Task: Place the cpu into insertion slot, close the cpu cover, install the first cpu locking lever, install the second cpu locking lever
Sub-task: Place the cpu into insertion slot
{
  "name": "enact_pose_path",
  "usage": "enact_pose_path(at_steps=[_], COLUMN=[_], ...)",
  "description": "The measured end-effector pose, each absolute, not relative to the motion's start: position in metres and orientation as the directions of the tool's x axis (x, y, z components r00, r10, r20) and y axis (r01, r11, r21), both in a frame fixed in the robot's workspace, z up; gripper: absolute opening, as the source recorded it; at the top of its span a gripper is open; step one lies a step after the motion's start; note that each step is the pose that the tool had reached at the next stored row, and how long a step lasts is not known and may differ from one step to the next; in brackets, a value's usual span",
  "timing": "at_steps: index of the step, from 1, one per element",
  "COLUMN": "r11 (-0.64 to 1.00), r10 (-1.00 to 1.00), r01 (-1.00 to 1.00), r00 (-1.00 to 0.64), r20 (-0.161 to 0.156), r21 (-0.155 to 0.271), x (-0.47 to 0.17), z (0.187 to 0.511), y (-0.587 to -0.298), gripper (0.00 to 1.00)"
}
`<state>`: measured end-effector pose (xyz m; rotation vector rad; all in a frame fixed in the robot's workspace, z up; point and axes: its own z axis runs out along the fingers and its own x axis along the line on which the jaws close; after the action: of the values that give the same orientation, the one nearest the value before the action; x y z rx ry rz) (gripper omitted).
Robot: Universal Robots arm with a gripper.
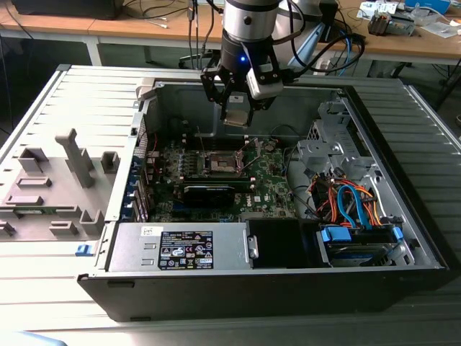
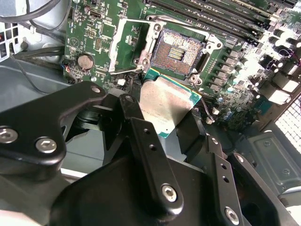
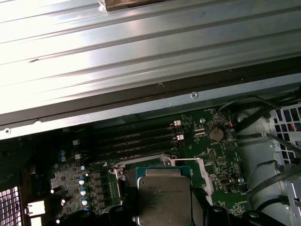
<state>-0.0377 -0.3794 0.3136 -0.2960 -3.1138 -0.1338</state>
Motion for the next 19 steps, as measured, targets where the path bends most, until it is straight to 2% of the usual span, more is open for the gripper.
enact_pose_path(at_steps=[19], r11=[0.975], r10=[0.207], r01=[0.208], r00=[-0.978], r20=[0.019], r21=[0.084], x=[-0.0377], z=[0.3134], y=[-0.3794], gripper=[0.55])
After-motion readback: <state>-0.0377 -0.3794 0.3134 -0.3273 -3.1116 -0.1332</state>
